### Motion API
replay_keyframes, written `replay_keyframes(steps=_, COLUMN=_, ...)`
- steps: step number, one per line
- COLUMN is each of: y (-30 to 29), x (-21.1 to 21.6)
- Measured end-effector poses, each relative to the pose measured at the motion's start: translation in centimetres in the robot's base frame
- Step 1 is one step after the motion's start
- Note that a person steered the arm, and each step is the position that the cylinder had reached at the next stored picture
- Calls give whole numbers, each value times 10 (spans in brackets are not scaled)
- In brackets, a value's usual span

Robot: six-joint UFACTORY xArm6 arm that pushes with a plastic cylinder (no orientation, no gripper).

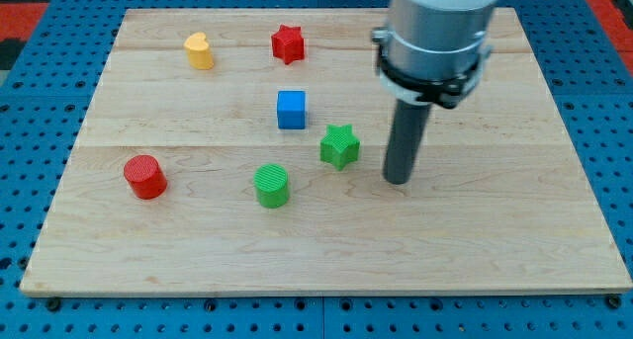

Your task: Push the green star and yellow hexagon towards the blue triangle

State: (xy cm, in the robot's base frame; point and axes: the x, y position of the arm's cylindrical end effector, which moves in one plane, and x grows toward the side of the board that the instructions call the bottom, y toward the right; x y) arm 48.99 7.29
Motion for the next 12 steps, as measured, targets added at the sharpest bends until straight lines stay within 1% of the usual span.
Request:
replay_keyframes(steps=1, y=-3, x=0)
replay_keyframes(steps=2, y=-18, x=-12)
replay_keyframes(steps=3, y=-32, x=-52)
replay_keyframes(steps=4, y=-32, x=-75)
replay_keyframes(steps=5, y=3, x=-20)
replay_keyframes(steps=6, y=-73, x=-28)
replay_keyframes(steps=7, y=-57, x=-82)
replay_keyframes(steps=8, y=-27, x=-160)
replay_keyframes(steps=9, y=-15, x=-170)
replay_keyframes(steps=10, y=-45, x=-138)
replay_keyframes(steps=11, y=-59, x=-196)
replay_keyframes(steps=12, y=-53, x=-218)
